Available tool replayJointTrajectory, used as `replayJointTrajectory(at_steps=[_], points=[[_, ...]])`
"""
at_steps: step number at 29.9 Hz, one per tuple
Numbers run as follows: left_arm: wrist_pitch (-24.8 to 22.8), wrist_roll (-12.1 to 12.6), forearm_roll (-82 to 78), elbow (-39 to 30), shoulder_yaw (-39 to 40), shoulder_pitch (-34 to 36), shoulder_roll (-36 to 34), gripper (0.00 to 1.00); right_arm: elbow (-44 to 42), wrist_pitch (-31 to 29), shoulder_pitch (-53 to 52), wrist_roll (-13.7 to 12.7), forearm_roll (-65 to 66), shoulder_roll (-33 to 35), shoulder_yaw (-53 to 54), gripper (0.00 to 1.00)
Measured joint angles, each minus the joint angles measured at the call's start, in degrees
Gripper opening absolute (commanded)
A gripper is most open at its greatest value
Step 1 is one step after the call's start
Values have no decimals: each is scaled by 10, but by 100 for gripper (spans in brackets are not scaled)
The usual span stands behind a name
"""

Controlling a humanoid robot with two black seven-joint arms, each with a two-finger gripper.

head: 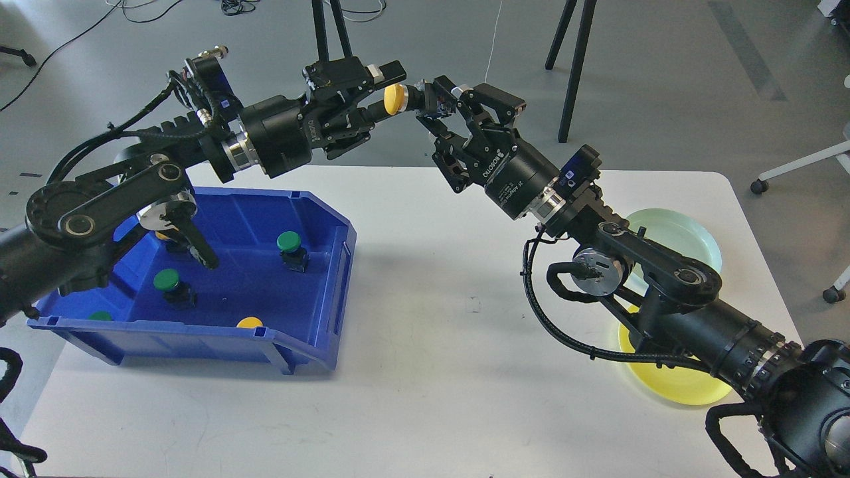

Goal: Pass button and place on color plate

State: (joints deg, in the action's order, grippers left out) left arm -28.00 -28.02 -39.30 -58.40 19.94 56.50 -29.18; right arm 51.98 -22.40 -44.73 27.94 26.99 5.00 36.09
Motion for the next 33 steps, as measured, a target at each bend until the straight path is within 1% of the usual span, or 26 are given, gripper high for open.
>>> replayJointTrajectory(at_steps=[3, 6, 9, 12, 15, 20, 24, 26, 28, 29, 33], points=[[0, 0, 1, 0, 0, 0, 0, 87, 4, 4, 7, 0, -1, 9, 6, 1], [0, 0, 2, 1, 0, -1, -1, 87, 14, 10, 22, 1, -3, 38, 15, 1], [0, 0, 2, 2, 0, -1, -1, 87, 46, 27, 56, 1, -9, 85, 35, 1], [0, 0, 8, 5, 0, -2, -1, 88, 99, 58, 113, 1, -11, 147, 63, 1], [0, 0, 12, 9, 0, -2, -1, 88, 178, 95, 207, -1, -11, 222, 105, 1], [0, 0, 13, 9, 0, -2, -1, 88, 282, 136, 376, -6, -12, 319, 172, 1], [0, 0, 13, 9, 0, -2, -1, 88, 313, 174, 481, -7, -12, 379, 182, 1], [0, 0, 13, 9, 0, -2, -1, 88, 313, 193, 517, -9, -12, 393, 180, 1], [0, 0, 13, 9, 0, -2, -1, 88, 312, 214, 545, -20, -11, 399, 178, 1], [0, 0, 13, 9, 0, -2, -1, 88, 311, 228, 556, -32, -11, 402, 177, 1], [0, 0, 13, 9, 0, -3, 0, 88, 307, 283, 575, -100, -11, 403, 162, 2]])
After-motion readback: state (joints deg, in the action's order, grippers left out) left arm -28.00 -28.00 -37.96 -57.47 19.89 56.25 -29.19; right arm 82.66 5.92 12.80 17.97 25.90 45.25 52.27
